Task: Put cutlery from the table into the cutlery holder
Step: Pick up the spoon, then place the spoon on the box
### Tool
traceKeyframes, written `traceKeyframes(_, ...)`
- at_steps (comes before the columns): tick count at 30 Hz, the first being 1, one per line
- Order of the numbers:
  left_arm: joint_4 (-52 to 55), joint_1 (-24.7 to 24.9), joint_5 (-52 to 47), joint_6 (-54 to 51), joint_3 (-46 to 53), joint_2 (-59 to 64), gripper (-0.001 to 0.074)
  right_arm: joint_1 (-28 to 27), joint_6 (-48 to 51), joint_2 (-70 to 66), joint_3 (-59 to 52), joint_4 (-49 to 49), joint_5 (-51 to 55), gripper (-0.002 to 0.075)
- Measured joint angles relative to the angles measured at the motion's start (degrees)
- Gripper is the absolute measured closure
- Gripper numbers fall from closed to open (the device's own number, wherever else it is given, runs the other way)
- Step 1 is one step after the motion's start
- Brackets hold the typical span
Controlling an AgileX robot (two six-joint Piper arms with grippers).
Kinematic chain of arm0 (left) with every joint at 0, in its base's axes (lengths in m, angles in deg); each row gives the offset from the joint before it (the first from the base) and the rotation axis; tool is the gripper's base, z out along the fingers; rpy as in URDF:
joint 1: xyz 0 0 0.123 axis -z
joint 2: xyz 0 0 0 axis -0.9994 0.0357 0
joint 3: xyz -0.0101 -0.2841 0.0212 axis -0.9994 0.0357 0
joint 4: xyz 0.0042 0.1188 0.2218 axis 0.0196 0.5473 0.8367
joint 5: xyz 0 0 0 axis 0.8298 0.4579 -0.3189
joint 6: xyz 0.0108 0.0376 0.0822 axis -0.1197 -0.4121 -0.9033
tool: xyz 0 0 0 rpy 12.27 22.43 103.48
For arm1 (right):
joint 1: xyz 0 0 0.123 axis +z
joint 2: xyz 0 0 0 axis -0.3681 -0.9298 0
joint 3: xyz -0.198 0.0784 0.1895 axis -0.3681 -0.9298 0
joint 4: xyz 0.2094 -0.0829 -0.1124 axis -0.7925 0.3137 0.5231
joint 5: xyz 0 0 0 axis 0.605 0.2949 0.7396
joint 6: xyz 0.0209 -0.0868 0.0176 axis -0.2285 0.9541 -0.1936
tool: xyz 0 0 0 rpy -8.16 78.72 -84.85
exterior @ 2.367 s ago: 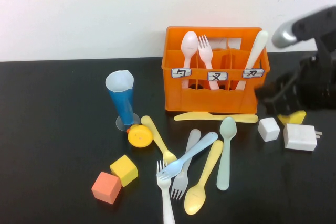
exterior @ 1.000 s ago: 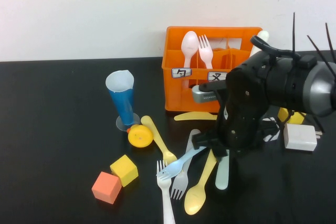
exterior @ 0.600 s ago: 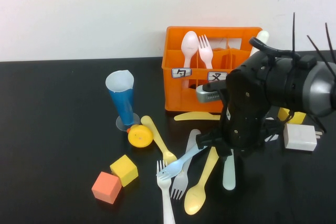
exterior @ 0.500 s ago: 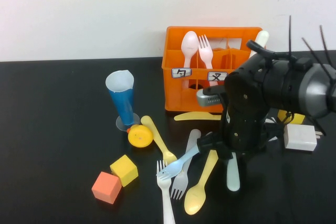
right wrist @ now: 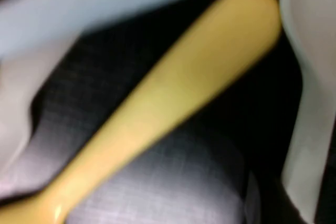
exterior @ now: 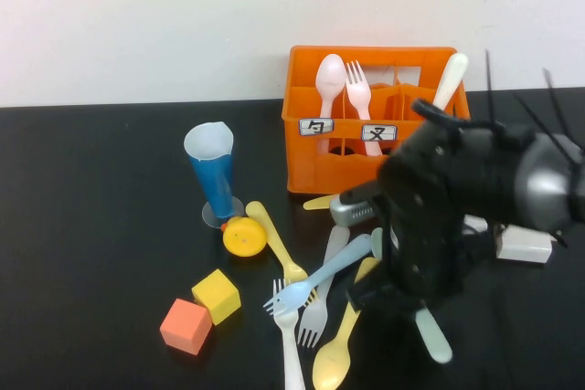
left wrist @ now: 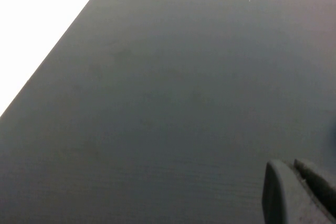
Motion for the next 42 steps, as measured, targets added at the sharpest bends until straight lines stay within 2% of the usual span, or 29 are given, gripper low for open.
traceKeyframes(5, 0.0, 0.0, 0.0, 0.0, 0.0, 0.0, 0.0736, 2.5, -4.2, 10.6, -10.6, 1.5, -9.8, 0.0559)
traceKeyframes(10, 0.0, 0.0, 0.0, 0.0, 0.0, 0.0, 0.0736, 3.3, -8.1, 23.3, -21.4, 5.1, -30.2, 0.0559)
traceKeyframes(15, 0.0, 0.0, 0.0, 0.0, 0.0, 0.0, 0.0736, 3.3, -7.6, 30.4, -29.0, 8.4, -49.6, 0.0559)
traceKeyframes(18, 0.0, 0.0, 0.0, 0.0, 0.0, 0.0, 0.0736, 3.3, 0.4, 31.9, -31.7, 6.2, -61.0, 0.0559)
traceKeyframes(22, 0.0, 0.0, 0.0, 0.0, 0.0, 0.0, 0.0736, 3.5, 18.2, 32.1, -34.7, -7.1, -76.0, 0.0559)
traceKeyframes(28, 0.0, 0.0, 0.0, -0.1, 0.0, 0.0, 0.0736, 3.5, 33.7, 31.8, -36.2, -22.4, -95.4, 0.0559)
traceKeyframes(34, 0.0, 0.0, 0.0, -0.1, 0.0, 0.0, 0.0736, 3.1, 45.7, 30.4, -35.3, -34.0, -103.1, 0.0559)
traceKeyframes(42, 0.0, 0.0, 0.0, -0.1, 0.0, 0.0, 0.0736, -0.8, 50.7, 27.6, -32.7, -35.9, -102.7, 0.0559)
